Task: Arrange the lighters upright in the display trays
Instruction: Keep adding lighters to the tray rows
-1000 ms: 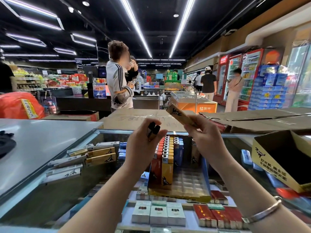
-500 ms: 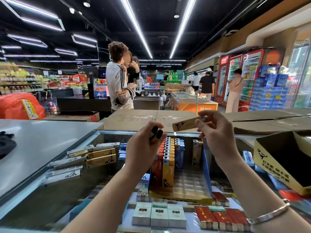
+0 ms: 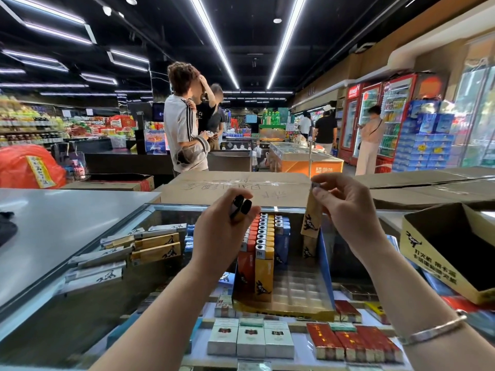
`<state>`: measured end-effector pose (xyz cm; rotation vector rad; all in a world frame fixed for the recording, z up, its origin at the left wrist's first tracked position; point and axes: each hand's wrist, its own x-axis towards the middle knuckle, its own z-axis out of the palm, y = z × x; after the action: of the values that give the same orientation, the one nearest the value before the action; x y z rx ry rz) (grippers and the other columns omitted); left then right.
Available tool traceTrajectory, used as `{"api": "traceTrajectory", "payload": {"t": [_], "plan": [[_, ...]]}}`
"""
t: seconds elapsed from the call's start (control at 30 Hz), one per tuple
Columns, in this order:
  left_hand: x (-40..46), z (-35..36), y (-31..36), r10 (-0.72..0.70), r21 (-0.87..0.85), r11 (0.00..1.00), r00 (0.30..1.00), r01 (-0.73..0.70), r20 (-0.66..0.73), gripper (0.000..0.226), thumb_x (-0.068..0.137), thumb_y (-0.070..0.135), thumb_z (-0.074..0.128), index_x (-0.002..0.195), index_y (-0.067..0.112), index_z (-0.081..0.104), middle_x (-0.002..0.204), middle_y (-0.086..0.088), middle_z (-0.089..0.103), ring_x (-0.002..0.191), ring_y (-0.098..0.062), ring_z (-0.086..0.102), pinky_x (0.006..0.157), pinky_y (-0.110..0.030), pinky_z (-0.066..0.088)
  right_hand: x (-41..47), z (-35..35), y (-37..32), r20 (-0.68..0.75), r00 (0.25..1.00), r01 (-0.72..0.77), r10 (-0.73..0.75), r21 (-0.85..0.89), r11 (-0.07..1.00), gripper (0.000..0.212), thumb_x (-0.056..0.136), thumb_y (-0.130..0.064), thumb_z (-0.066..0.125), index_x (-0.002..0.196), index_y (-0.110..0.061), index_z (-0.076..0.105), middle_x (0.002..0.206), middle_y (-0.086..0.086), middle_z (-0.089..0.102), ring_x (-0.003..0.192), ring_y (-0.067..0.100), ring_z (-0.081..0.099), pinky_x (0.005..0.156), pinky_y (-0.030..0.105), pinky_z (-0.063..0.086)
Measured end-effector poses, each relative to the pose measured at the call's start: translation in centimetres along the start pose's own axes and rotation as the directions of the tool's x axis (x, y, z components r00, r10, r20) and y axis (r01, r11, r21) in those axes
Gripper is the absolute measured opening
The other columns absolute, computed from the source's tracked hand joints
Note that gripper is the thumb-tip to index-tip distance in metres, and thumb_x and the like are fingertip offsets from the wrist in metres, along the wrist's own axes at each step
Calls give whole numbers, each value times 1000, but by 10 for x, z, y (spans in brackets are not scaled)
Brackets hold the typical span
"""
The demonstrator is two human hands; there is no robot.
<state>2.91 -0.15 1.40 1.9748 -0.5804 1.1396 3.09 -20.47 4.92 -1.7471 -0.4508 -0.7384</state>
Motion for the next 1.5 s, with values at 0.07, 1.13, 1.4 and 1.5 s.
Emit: {"api": "traceTrajectory", "payload": {"t": [0.07, 1.13, 1.4, 1.5], "plan": [[1, 0, 0, -4, 4, 1000, 1000, 4, -9, 24, 80, 29, 67, 98, 14, 60, 72, 14, 54, 61, -9, 55, 55, -27, 48, 0, 1, 2, 56, 998, 45, -38, -119, 992, 19, 87, -1, 59, 92, -19, 63, 84, 2, 63, 72, 20, 60, 63, 24, 53], [-1, -1, 3, -23, -20, 1000, 1000, 24, 17, 39, 79, 46, 55, 95, 11, 58, 71, 4, 57, 59, -16, 54, 53, -31, 48, -5, -1, -1, 387, 922, 235, 29, -617, 751, 17, 86, -2, 61, 99, -7, 69, 89, -4, 56, 88, 14, 56, 81, 24, 46], [-1, -2, 3, -42, -23, 999, 999, 42, 22, 37, 79, 48, 56, 94, 14, 58, 69, 6, 58, 57, -13, 53, 53, -29, 46, -7, 0, -1, 383, 922, 213, 64, -636, 742, 18, 86, -2, 60, 101, -9, 68, 91, -5, 55, 90, 15, 57, 82, 23, 45], [-1, -2, 3, -38, -22, 999, 999, 39, 17, 38, 79, 47, 56, 95, 13, 58, 72, 3, 60, 60, -15, 56, 55, -34, 51, -9, 3, -1, 373, 925, 208, 67, -648, 733, 18, 86, -3, 60, 101, -9, 68, 91, -6, 53, 90, 15, 56, 82, 27, 47]]}}
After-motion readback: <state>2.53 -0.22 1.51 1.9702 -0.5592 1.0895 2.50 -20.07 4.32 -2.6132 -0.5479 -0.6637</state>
